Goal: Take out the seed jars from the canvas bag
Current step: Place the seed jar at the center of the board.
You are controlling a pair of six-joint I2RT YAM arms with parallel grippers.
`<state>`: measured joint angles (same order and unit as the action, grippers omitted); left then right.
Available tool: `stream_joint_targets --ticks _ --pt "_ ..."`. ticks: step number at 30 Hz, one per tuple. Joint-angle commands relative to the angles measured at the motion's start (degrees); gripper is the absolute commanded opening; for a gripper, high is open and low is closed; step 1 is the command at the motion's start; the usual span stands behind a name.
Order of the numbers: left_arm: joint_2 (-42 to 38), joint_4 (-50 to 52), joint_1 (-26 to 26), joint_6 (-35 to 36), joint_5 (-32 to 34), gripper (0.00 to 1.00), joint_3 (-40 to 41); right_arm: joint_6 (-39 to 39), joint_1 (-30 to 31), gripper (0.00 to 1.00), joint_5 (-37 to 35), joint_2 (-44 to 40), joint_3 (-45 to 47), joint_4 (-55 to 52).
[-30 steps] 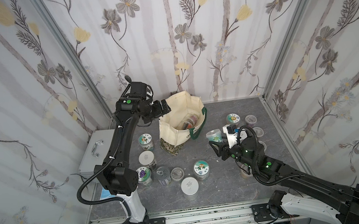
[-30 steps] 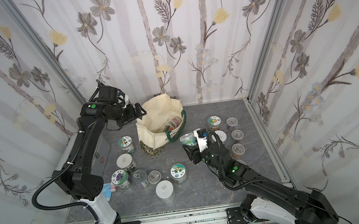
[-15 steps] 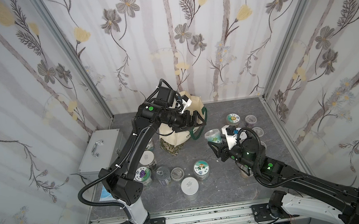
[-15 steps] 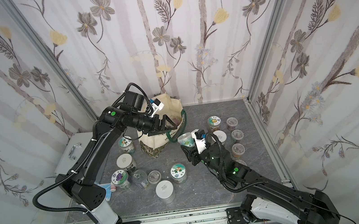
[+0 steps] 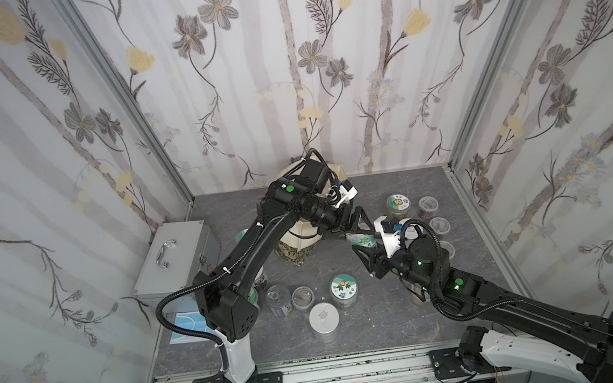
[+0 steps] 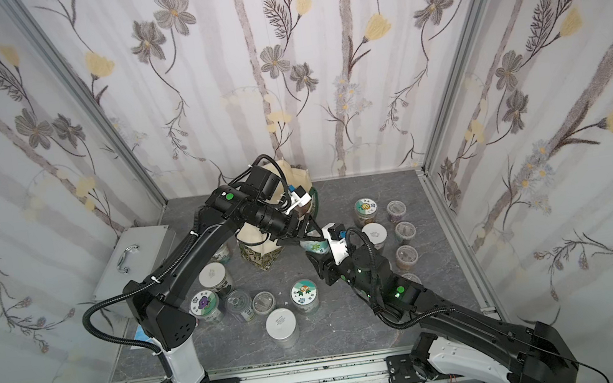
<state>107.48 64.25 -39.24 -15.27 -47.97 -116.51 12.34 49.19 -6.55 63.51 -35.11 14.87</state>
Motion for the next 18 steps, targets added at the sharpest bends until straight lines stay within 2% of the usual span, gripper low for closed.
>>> stream_joint_targets --ticks 1,7,11,14,16,18 --pt "0.87 0.54 -0.38 0.77 -1.71 0.96 -0.71 -0.39 0.20 0.44 -1.06 0.23 -0.48 1.62" --pt "2.10 1.40 -1.01 0.86 -3.60 0.83 -1.27 -0.21 0.25 0.44 -1.45 0.57 -0.31 1.65" --pt "2.40 1.36 -1.05 0.68 -4.08 0.67 -1.54 -0.03 0.26 0.44 -1.63 0.66 -0.13 1.75" --pt "2.62 0.92 -1.05 0.16 -3.97 0.64 -2.08 0.05 0.26 0.45 -1.74 0.57 0.13 1.78" --pt "2.86 0.73 -1.10 -0.18 -3.68 0.63 -2.68 0.08 0.23 0.55 -1.95 0.33 0.29 1.54" --pt "3.38 0.81 -1.09 -0.38 -2.56 0.63 -3.77 0.53 0.30 0.71 -2.53 -0.40 0.68 0.84"
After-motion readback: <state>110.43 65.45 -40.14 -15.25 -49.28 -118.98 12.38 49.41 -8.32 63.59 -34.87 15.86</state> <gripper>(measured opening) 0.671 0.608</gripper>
